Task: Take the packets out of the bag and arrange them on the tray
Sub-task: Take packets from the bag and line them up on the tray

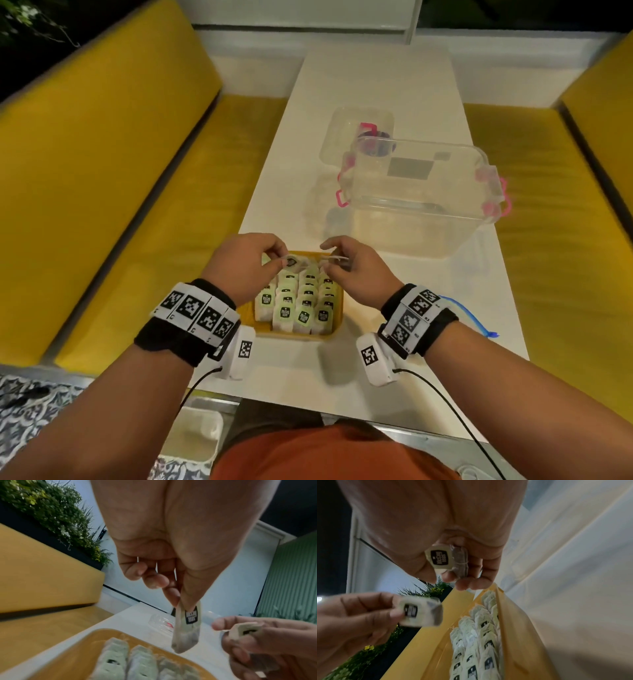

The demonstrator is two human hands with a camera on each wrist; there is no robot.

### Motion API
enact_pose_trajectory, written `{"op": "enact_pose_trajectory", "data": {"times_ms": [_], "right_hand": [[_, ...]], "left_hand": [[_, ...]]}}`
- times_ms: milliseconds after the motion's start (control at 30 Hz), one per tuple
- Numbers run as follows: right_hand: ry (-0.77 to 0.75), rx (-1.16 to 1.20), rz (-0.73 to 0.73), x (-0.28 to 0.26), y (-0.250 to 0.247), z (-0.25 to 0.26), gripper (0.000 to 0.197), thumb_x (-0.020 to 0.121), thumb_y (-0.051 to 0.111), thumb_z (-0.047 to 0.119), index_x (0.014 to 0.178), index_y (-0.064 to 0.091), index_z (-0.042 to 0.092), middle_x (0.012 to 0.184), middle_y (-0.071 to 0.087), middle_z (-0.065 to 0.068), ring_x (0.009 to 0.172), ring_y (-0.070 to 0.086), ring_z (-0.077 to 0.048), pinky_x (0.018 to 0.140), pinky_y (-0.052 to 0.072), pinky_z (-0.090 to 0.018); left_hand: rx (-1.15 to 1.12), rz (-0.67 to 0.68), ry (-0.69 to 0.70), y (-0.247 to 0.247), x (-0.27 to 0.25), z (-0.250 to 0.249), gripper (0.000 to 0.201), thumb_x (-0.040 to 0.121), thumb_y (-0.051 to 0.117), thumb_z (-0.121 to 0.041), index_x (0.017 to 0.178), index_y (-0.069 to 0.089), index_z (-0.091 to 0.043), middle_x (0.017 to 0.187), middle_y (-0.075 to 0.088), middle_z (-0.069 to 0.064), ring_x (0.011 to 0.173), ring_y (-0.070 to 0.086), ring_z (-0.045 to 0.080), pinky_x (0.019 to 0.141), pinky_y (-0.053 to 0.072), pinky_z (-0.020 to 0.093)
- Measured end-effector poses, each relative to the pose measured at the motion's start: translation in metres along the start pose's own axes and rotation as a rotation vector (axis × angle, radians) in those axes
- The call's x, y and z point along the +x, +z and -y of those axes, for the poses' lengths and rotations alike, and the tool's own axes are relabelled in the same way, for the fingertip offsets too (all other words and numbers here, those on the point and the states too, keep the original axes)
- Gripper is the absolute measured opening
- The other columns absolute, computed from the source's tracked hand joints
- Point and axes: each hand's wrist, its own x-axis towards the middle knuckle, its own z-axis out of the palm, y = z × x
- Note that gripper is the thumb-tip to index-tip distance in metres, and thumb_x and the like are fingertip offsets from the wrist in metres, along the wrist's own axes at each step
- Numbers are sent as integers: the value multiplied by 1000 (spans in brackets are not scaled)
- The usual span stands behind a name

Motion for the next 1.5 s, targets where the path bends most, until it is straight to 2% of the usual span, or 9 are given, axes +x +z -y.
{"op": "enact_pose_trajectory", "data": {"times_ms": [200, 333, 467, 667, 867, 1033, 1267, 1400, 1500], "right_hand": [[104, 117, 19, 6, 6, -5, 13, 90, 52, 3, 86, 53, 15, 74, 61, -3, 65, 55, -19, 63, 46, -34], [126, 156, 59, 7, 10, -7, 12, 94, 54, 7, 86, 56, 15, 80, 71, -12, 71, 67, -26, 64, 54, -41], [109, 207, 84, 6, 11, -5, 9, 97, 56, 11, 90, 62, 11, 88, 73, -14, 75, 70, -28, 63, 58, -41], [120, 237, 100, 6, 11, -4, 15, 101, 51, 15, 96, 58, 3, 71, 67, -9, 46, 57, -27, 41, 45, -27], [87, 141, 98, 10, 16, -14, 10, 96, 58, 14, 89, 64, 10, 71, 68, -6, 62, 63, -20, 66, 57, -42], [67, 94, 136, 9, 21, -9, 22, 93, 65, 23, 82, 69, 5, 73, 70, -12, 64, 68, -21, 71, 59, -44], [5, -37, 140, 5, 26, 3, 24, 93, 66, 28, 73, 71, 15, 68, 71, -1, 61, 66, -10, 61, 47, -15], [-76, -107, 99, 2, 28, 1, 31, 93, 66, 25, 62, 62, 30, 66, 67, 2, 58, 62, -9, 59, 47, -19], [-69, -130, 108, 1, 27, 2, 13, 91, 68, 30, 78, 70, 28, 65, 63, 11, 58, 61, -4, 61, 47, -19]], "left_hand": [[401, 419, -47, 5, -2, 29, 7, 87, 64, -26, 87, 68, -31, 87, 66, -13, 85, 61, 10, 69, 47, 25], [543, 636, -66, 24, 0, 33, 19, 83, 59, -13, 82, 71, -27, 80, 63, -14, 80, 62, 11, 60, 43, 24], [637, 585, -88, 36, 11, 30, 20, 88, 55, -15, 89, 71, -27, 93, 66, -6, 85, 64, 18, 63, 45, 27], [690, 542, -145, 43, 22, 37, 17, 87, 57, -15, 90, 71, -26, 95, 66, -4, 84, 63, 19, 63, 47, 28], [593, 446, -94, 32, 20, 37, 13, 89, 60, -34, 99, 68, -32, 101, 67, -9, 89, 62, 15, 67, 47, 27], [107, 192, 112, 9, 13, 5, 28, 85, 63, -53, 106, 65, -35, 97, 65, -19, 69, 52, -12, 64, 36, 15], [151, 63, 195, 5, 10, -8, 12, 91, 62, -34, 99, 70, -30, 94, 69, -12, 87, 61, 10, 76, 48, 29], [195, 92, 170, 1, 6, -8, 13, 91, 61, -38, 98, 70, -33, 89, 70, -12, 72, 55, 6, 68, 44, 26], [229, 97, 175, -4, 4, -6, 10, 92, 60, -34, 98, 69, -34, 86, 70, -12, 63, 48, 3, 64, 41, 24]]}}
